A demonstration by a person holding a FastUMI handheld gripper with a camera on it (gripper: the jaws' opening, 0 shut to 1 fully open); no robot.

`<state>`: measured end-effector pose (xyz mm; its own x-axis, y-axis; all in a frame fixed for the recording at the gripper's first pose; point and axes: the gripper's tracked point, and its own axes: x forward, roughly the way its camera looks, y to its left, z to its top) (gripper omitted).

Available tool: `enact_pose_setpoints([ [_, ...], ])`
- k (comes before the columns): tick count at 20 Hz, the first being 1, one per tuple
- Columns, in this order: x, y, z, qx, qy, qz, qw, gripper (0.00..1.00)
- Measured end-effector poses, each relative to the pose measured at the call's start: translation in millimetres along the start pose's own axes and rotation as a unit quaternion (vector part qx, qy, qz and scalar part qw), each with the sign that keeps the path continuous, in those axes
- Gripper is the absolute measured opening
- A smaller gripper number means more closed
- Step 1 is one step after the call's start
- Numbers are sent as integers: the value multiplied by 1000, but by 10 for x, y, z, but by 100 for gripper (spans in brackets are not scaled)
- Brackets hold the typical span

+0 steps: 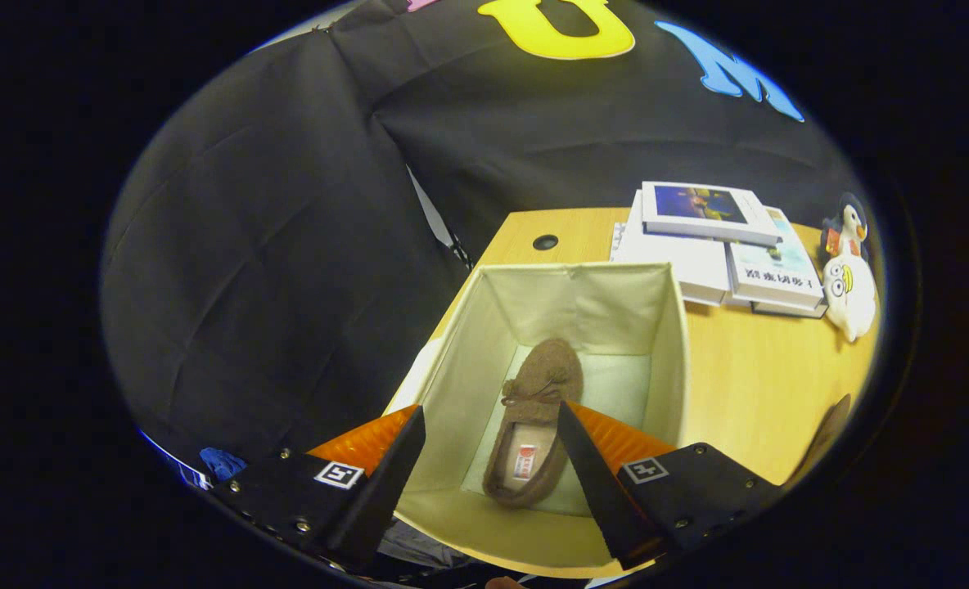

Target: Open the storage box then place both shoes into the box .Put the left shoe in first, then the right shoe, with the right side of both shoes facing outward in a uniform manner.

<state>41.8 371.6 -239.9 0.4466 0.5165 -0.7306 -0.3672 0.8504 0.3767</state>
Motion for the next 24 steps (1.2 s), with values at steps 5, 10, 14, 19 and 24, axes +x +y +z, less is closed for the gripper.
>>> enact_pose_setpoints([
  [5,-475,-433,188,-14,-45,-32,998,99],
  [10,-970,-1099,160,2,-67,-81,994,99],
  [14,-1319,-1647,60,29,-86,-114,989,99],
  [19,-1697,-2306,-151,34,-100,-165,981,99],
  [24,-1964,-2835,-446,38,-99,-206,973,99],
])
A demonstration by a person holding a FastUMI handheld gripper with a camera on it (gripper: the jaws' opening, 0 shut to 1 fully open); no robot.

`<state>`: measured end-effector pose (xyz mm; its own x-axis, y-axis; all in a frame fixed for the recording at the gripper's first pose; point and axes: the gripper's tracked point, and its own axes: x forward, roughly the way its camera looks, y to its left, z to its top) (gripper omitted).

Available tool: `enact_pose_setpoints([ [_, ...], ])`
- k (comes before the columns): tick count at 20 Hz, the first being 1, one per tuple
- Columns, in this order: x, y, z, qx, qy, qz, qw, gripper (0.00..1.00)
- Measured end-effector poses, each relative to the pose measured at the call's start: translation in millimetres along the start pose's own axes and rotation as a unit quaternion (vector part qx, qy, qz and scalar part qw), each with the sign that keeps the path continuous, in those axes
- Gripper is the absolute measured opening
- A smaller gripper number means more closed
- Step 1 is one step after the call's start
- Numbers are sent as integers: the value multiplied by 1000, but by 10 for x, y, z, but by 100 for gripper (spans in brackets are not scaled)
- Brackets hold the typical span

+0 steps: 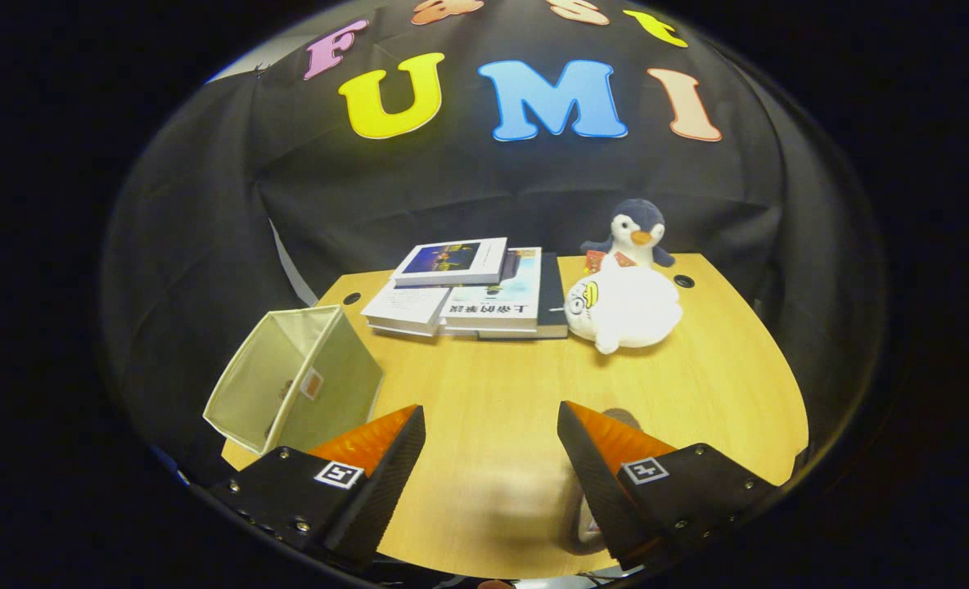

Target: Open the storage box then place both shoes into the box .Put the left shoe in first, then the right shoe, with the right side of both shoes facing outward in a uniform manner.

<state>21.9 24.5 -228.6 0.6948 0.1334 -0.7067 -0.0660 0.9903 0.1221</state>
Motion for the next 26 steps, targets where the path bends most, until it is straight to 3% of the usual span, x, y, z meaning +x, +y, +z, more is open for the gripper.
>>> enact_pose_setpoints([
  [7,12,-718,-414,7,20,-42,999,99],
  [14,38,-1204,-773,24,46,-59,997,99],
  [26,220,-1594,-1436,-9,132,-84,988,99],
])
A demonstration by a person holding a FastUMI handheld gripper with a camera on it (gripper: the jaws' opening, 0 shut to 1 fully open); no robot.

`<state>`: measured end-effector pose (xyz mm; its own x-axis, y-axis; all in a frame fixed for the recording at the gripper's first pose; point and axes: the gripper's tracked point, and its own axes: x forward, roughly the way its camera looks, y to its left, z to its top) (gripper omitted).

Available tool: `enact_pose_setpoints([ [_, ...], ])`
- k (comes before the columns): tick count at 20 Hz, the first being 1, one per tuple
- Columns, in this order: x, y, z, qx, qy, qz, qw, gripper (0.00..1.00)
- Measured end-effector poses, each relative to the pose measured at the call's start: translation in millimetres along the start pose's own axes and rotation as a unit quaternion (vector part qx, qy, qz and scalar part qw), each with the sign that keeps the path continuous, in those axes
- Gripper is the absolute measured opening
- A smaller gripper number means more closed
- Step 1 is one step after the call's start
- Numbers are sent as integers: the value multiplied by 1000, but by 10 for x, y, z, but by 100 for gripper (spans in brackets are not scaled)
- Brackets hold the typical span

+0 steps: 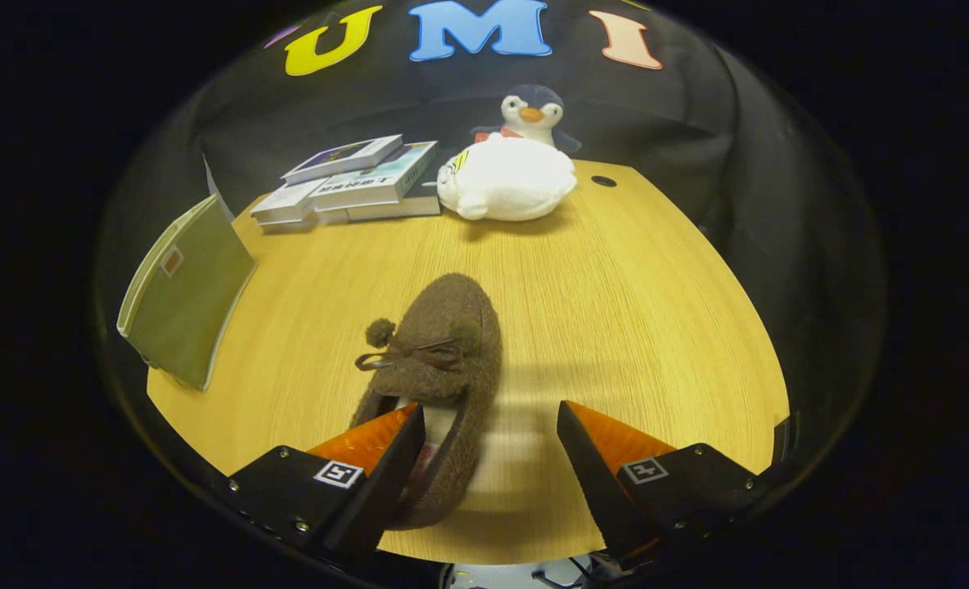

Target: Open the storage box then place both shoes into the box .Put the left shoe in first, then the right shoe, with the right side of both shoes facing outward in a uniform manner.

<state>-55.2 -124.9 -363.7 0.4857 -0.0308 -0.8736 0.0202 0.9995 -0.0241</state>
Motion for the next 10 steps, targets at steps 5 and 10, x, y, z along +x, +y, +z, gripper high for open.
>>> enact_pose_setpoints([
  [5,45,35,-72,34,24,15,999,88],
  [10,139,237,-100,98,45,50,993,42],
])
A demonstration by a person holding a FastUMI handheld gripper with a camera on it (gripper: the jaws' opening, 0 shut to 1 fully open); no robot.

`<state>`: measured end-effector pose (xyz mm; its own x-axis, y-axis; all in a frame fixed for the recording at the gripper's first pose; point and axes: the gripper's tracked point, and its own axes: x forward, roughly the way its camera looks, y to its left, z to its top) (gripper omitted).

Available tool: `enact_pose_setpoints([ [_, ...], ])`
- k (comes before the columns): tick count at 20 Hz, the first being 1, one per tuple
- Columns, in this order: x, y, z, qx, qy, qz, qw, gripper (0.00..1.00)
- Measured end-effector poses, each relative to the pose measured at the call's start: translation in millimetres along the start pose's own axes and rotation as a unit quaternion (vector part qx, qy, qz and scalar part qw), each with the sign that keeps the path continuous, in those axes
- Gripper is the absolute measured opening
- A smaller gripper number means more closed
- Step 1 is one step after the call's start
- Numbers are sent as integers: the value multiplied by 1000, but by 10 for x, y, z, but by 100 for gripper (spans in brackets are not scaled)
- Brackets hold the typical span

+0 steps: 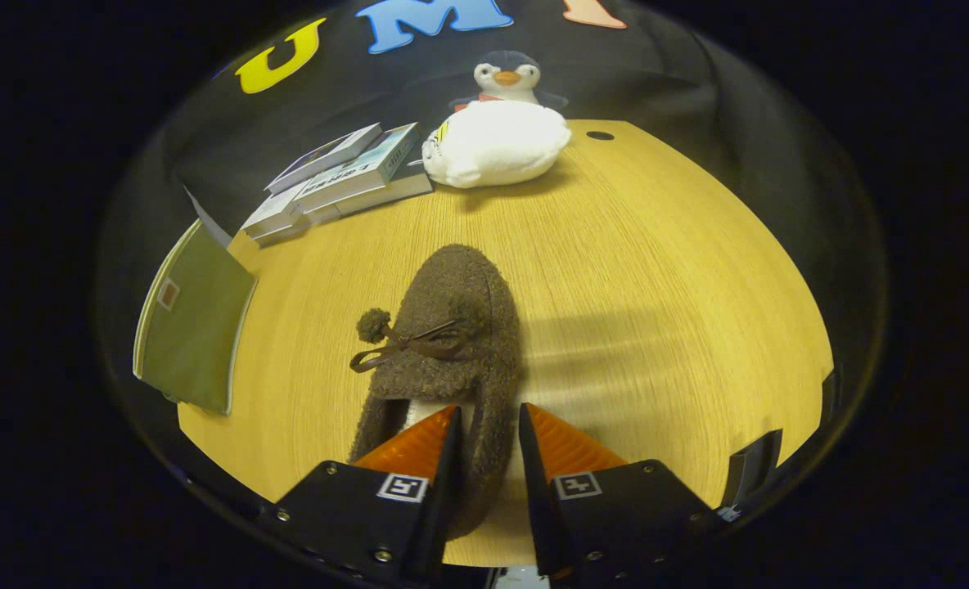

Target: Open the storage box then place both shoes into the box .Put the left shoe in first, then the right shoe, with the right side of both shoes facing outward in a uniform manner.

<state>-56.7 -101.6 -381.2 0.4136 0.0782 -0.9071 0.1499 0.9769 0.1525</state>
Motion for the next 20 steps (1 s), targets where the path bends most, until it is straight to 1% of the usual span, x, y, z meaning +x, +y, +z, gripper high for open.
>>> enact_pose_setpoints([
  [2,15,-7,9,19,4,-4,1000,28],
  [3,11,-1,12,25,6,-6,1000,28],
  [4,-47,-103,55,33,1,-32,999,28],
  [5,-65,-188,104,54,-5,-44,998,14],
  [6,-11,-131,70,73,5,-41,996,0],
  [8,-36,-46,90,99,10,-25,995,0],
  [10,-98,32,142,109,5,-20,994,1],
  [14,-279,321,333,105,-14,-1,994,0],
  [20,-547,913,657,94,-41,36,994,0],
])
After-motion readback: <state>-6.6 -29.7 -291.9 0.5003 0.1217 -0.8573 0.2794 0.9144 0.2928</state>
